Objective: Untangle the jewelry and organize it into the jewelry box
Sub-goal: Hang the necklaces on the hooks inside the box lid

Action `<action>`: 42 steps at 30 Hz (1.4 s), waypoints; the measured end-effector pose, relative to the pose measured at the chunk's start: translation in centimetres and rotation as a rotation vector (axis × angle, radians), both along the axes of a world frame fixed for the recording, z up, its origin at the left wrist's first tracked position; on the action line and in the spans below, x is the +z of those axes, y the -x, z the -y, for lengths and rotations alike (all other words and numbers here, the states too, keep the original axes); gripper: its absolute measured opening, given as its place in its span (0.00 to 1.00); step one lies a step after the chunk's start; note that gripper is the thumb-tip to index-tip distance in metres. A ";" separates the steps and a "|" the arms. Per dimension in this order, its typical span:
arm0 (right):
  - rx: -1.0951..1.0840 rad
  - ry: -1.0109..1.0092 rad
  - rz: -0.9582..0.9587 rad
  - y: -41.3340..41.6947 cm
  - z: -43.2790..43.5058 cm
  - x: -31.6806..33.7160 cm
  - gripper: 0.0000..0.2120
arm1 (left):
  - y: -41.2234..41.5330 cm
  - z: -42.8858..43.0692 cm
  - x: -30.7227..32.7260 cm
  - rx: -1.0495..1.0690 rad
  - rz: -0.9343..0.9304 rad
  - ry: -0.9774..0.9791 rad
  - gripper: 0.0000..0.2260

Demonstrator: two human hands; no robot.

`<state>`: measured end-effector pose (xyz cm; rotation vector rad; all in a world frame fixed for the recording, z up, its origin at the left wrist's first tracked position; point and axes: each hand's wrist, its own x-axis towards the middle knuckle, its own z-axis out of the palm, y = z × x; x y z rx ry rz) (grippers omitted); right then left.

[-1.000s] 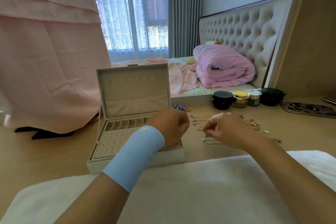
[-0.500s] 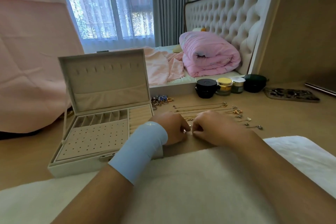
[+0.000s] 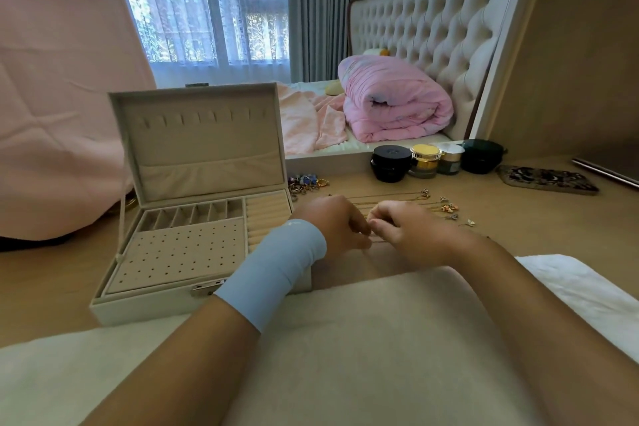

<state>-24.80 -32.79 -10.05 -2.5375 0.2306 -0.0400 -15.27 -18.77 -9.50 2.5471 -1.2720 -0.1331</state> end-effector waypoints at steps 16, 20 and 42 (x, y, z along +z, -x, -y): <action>0.063 -0.619 0.384 -2.2 -2.8 6.7 0.07 | -2.6 -3.8 6.2 -0.034 -1.148 0.856 0.08; 0.108 -0.601 0.409 -3.1 -4.0 8.8 0.08 | -3.8 -5.5 7.7 -0.061 -1.122 0.903 0.03; -0.121 -0.311 0.674 -14.8 -8.0 8.0 0.05 | -10.7 -10.3 7.4 0.479 0.071 0.743 0.09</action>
